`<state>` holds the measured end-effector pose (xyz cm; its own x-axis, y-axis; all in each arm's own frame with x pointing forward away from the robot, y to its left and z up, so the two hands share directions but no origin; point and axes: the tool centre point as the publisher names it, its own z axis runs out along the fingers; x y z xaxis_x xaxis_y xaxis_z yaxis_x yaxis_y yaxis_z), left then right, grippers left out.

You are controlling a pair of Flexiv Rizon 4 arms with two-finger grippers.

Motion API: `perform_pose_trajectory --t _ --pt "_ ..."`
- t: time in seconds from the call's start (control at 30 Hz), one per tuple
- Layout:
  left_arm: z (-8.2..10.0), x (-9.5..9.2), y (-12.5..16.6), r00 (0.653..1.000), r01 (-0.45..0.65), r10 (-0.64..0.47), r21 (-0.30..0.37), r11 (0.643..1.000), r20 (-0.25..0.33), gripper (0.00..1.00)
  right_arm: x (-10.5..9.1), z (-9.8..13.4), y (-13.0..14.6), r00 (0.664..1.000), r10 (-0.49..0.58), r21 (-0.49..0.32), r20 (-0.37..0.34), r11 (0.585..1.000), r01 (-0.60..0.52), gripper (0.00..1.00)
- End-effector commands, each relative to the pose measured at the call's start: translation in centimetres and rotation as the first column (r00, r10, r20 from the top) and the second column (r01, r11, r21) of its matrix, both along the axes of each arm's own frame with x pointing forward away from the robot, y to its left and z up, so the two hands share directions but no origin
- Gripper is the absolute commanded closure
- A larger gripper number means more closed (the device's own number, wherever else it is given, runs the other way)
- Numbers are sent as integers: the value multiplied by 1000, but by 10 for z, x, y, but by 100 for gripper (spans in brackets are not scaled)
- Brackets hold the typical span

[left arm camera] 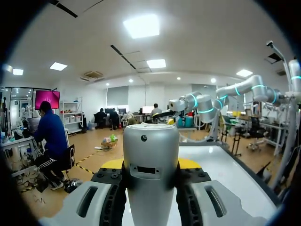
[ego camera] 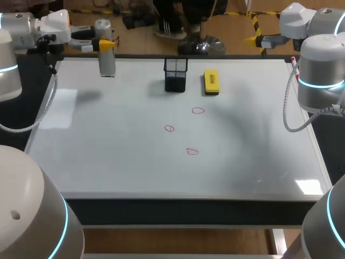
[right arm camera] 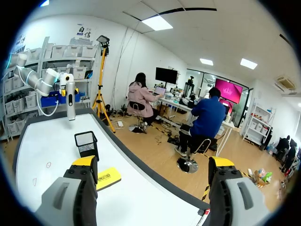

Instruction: Pick up the inspection probe, press it on each red-marked spot on the whiteboard one by one, put down the probe, pick up the eraser, and wipe off all the red marks.

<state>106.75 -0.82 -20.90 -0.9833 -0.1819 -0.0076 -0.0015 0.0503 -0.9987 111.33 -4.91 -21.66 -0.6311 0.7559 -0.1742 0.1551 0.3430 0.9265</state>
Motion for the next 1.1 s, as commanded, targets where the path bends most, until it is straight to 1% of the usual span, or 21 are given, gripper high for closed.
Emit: perform_pose_trajectory --t 0.03,0.63,0.67,0.7,0.73,0.77,0.83,0.93,0.97,1.0,1.07,1.1 --pt "-2 0 3 1000 -14 14 1 1000 -5 100 0 0 0 1000 1 -1 -1 1000 -1 0" --pt "-3 0 4 1000 -15 15 -3 1000 -9 100 0 0 0 1000 1 -1 -1 1000 -1 0" --pt "-3 0 4 1000 -15 15 -3 1000 -9 100 2 -4 7 995 95 -44 -26 994 -96 0" --pt "-3 0 4 1000 -15 15 -3 1000 -9 100 4 -8 14 982 179 -112 -56 976 -184 0" --pt "-3 0 4 1000 -15 15 -3 1000 -9 100 4 -12 20 964 252 -202 -89 943 -265 0" --pt "-3 0 4 1000 -15 15 -3 1000 -9 100 4 -15 25 941 318 -266 -115 903 -338 0" --pt "-3 0 4 1000 -15 15 -3 1000 -9 100 4 -18 31 912 384 -360 -146 838 -410 0" --pt "-3 0 4 1000 -15 15 -3 1000 -9 100 4 -23 35 853 466 -485 -234 705 -518 0" --pt "-3 0 4 1000 -15 15 -3 1000 -9 100 3 -26 36 828 490 -512 -271 656 -555 0" --pt "-3 0 4 1000 -15 15 -3 1000 -9 100 2 -28 37 797 518 -539 -311 595 -597 0" --pt "-3 0 4 1000 -15 15 -3 1000 -9 100 0 -34 40 726 557 -582 -404 456 -673 0" --pt "-3 0 4 1000 -15 15 -3 1000 -9 100 -2 -38 40 694 567 -593 -443 395 -702 0"
